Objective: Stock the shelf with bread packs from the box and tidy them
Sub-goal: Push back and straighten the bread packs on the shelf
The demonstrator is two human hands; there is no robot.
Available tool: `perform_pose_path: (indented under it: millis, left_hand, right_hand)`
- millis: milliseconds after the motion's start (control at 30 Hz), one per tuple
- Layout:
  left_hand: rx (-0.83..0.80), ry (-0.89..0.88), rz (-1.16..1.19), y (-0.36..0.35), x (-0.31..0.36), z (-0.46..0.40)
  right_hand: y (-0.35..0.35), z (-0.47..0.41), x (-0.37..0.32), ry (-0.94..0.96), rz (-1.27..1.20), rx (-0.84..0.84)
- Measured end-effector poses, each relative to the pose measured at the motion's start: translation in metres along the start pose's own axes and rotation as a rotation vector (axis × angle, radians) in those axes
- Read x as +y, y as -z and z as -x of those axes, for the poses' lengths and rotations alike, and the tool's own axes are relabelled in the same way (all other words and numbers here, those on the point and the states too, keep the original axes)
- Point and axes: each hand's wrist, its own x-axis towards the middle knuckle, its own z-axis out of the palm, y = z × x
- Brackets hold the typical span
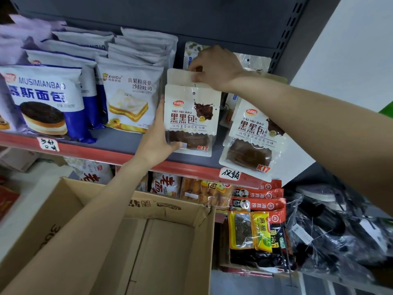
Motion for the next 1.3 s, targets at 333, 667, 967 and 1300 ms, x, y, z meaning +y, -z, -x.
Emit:
perform_pose_path:
  millis: [333,667,967,1300]
  left_hand:
    - [-0.031,0.076,-0.051,0.007,0.0,-0.002]
    - [0.395,-0.052,0.009,-0.001,0.083,0.065]
    - [-0.075,-0.134,-0.103,-0.085,0.115,0.027]
    - [0.139,-0.108,-0.377,-0.096,0.1,0.034]
  right_hand:
    - [-0.002,0.032,0.015,-0.08,-0.153,0.015]
    - [0.029,0.108,0.089,-0.241,-0.241,0.383]
    - [0.022,0.066,0.122,-0.349,-0.049,-0.147]
    - [0.009,0.044,0.111,-0.389,-0.214,0.08]
